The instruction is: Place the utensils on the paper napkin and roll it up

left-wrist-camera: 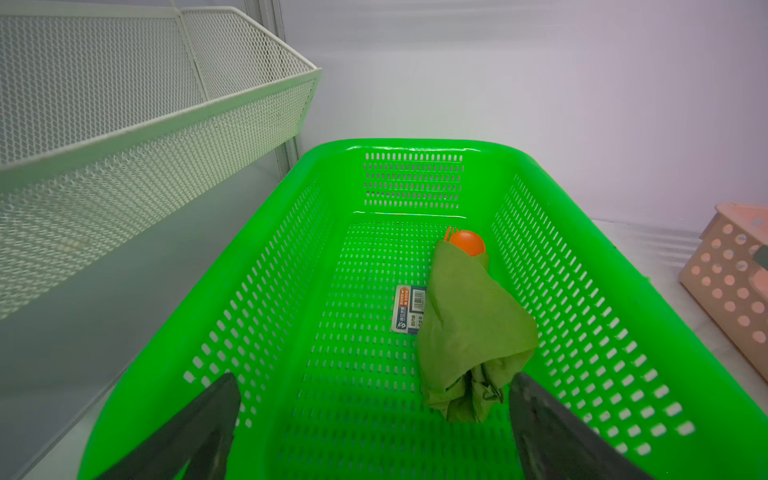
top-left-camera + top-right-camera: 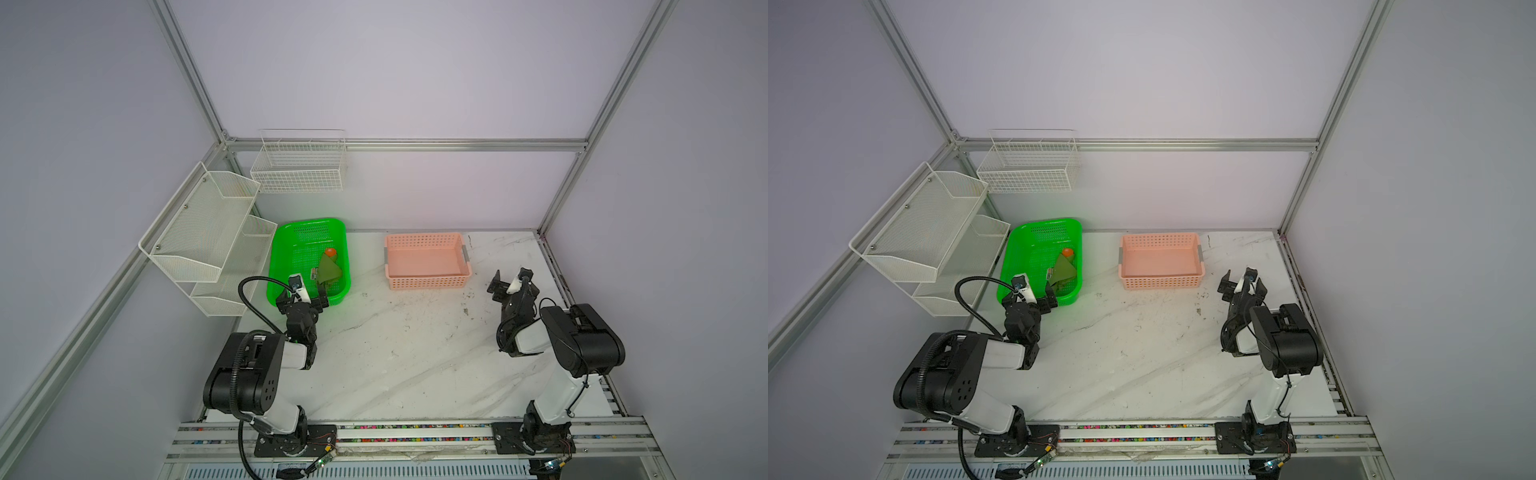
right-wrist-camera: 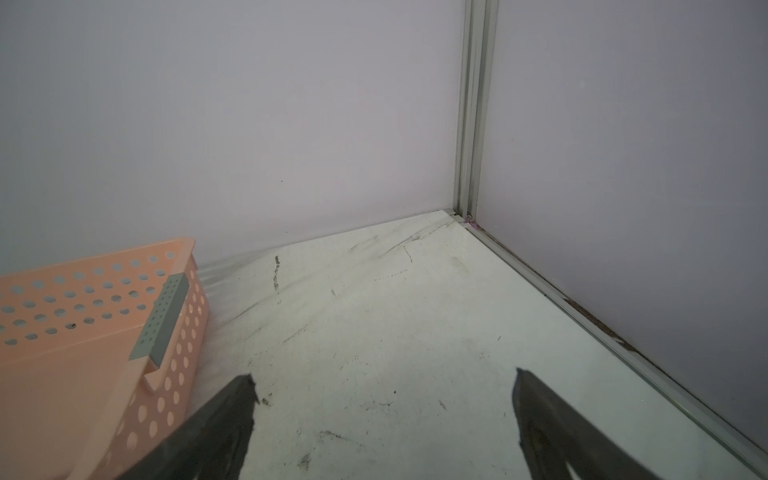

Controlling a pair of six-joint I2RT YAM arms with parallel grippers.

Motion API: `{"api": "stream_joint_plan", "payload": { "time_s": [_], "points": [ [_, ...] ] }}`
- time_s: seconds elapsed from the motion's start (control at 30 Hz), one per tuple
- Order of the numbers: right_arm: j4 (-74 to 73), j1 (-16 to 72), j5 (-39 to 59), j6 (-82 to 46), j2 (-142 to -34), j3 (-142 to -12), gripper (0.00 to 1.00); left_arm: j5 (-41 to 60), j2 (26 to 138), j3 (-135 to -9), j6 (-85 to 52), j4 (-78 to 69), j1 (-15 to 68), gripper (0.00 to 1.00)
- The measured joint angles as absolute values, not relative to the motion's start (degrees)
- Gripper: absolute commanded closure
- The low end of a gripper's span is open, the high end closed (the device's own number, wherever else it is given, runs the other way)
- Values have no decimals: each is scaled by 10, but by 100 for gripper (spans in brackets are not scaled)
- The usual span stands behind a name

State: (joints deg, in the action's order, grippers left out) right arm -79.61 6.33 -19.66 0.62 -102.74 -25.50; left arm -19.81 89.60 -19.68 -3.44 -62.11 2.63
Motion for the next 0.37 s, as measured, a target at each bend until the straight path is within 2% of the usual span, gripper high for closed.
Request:
{"api": "stream_joint_plan", "payload": {
  "time_s": [0.37],
  "points": [
    [-783, 64, -194, 7, -1027, -255, 3, -180, 896, -198, -38, -618, 19, 0]
  ]
}}
